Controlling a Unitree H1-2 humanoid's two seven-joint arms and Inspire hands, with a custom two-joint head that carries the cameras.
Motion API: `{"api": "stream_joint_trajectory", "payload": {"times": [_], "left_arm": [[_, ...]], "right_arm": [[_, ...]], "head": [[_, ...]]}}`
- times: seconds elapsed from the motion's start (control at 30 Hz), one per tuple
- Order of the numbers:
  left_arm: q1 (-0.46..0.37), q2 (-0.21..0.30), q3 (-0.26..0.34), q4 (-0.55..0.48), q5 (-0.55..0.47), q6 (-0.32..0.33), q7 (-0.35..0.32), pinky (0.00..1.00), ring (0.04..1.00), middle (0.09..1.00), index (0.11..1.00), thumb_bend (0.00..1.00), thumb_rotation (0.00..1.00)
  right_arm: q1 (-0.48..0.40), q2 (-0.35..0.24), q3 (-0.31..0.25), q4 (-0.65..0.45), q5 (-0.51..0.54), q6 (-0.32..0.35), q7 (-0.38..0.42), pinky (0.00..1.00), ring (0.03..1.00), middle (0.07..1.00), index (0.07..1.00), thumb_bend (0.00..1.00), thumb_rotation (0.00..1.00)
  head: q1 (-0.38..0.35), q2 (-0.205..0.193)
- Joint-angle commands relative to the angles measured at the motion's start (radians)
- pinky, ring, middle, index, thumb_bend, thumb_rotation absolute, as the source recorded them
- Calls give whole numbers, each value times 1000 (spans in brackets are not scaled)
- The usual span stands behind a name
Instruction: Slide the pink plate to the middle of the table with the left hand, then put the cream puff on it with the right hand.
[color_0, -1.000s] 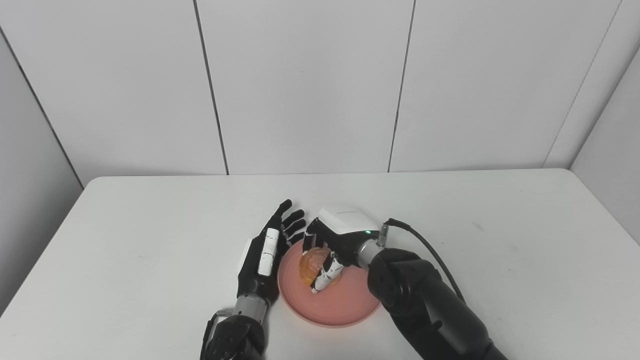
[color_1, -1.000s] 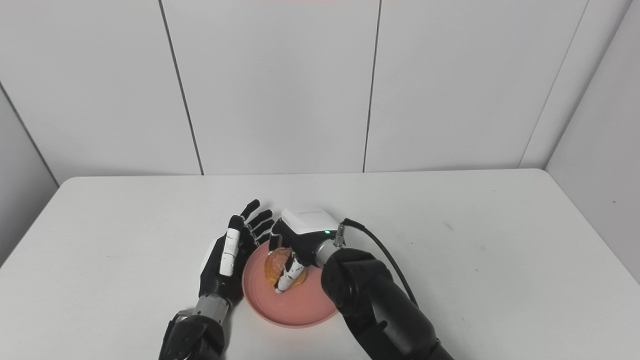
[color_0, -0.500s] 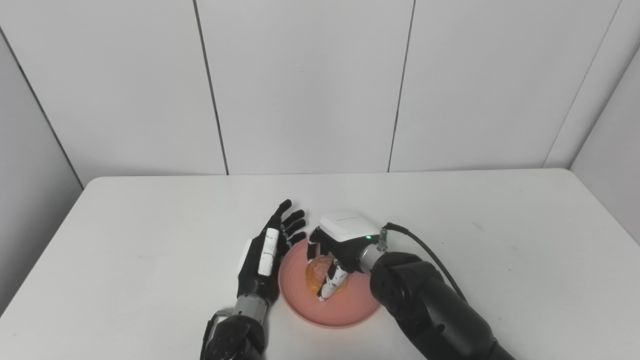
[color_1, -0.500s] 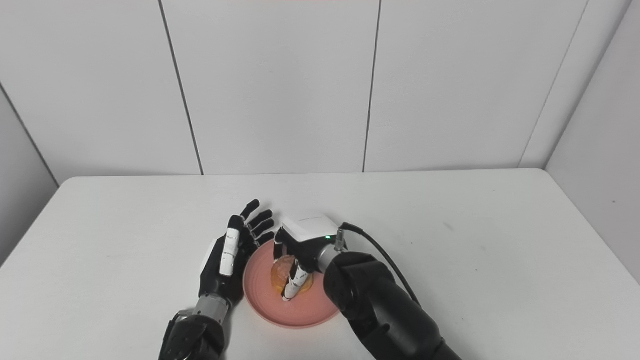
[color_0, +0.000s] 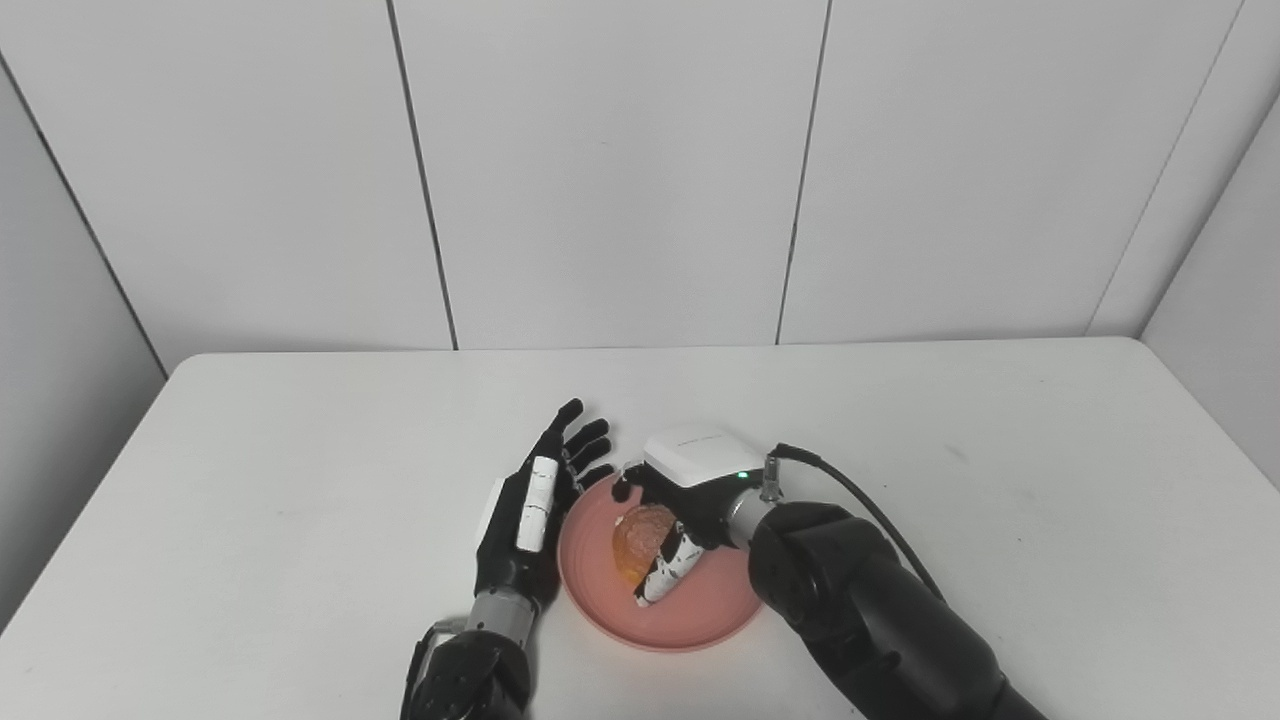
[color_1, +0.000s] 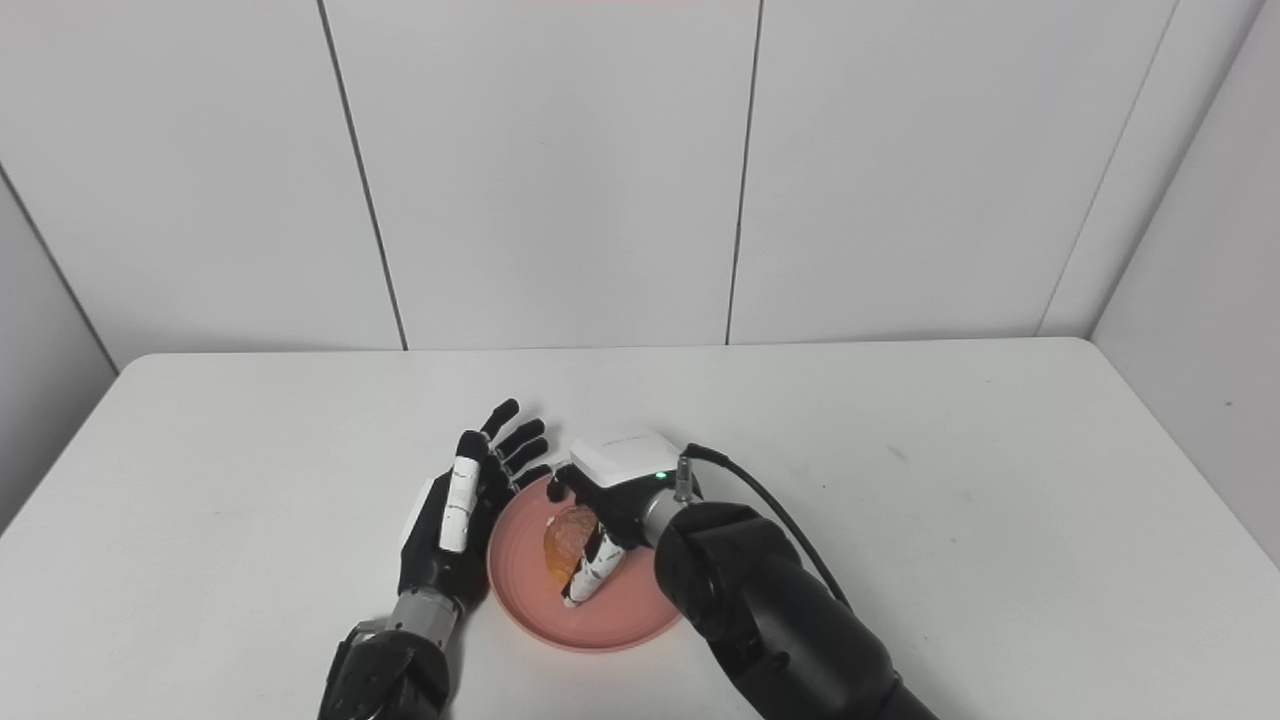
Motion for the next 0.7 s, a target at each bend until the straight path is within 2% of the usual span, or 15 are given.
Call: {"api": "stream_joint_trajectory", "payload": {"times": [0.0,0.13,0.2,0.23,0.27,0.37,0.4,0.5,0.53,0.57,0.67], "left_arm": [[36,2,1,40,-3,71,9,823,864,842,884,887,876],[36,1,1,41,2,67,15,818,863,830,874,898,868],[37,2,1,40,3,65,14,810,861,830,878,894,871],[37,3,0,41,3,62,12,809,860,830,879,893,871],[37,4,0,41,3,60,11,812,877,871,880,895,871],[37,9,-3,44,11,51,11,810,888,904,882,895,881],[37,9,-2,44,11,50,12,804,881,892,882,890,880],[39,8,3,41,6,52,17,796,854,842,870,894,866],[39,7,6,40,2,54,16,796,853,841,870,895,865],[39,7,7,39,0,54,16,789,844,829,864,896,855],[40,9,9,39,-3,52,10,789,846,833,867,895,852]], "right_arm": [[-31,-4,-26,-45,-10,4,-2,724,805,827,763,1000,285],[-13,0,-69,-106,4,11,-11,823,853,880,765,1000,279],[2,3,-92,-133,12,4,-27,802,848,870,752,1000,282],[25,11,-122,-157,39,-16,-69,795,846,868,750,1000,284],[41,16,-143,-172,58,-30,-99,623,703,745,729,1000,315],[108,56,-228,-215,158,-79,-226,422,520,588,699,953,375],[129,67,-253,-223,187,-103,-270,455,559,626,681,883,450],[177,96,-310,-239,259,-164,-378,482,592,653,654,798,551],[196,112,-338,-243,295,-188,-422,482,593,653,654,796,554],[209,123,-355,-245,320,-206,-453,472,579,641,643,739,598],[247,160,-425,-241,441,-281,-537,467,556,607,620,682,637]], "head": [[1,1],[4,0],[4,0],[6,1],[6,1],[6,2],[5,2],[4,2],[2,3],[1,3],[-2,2]]}}
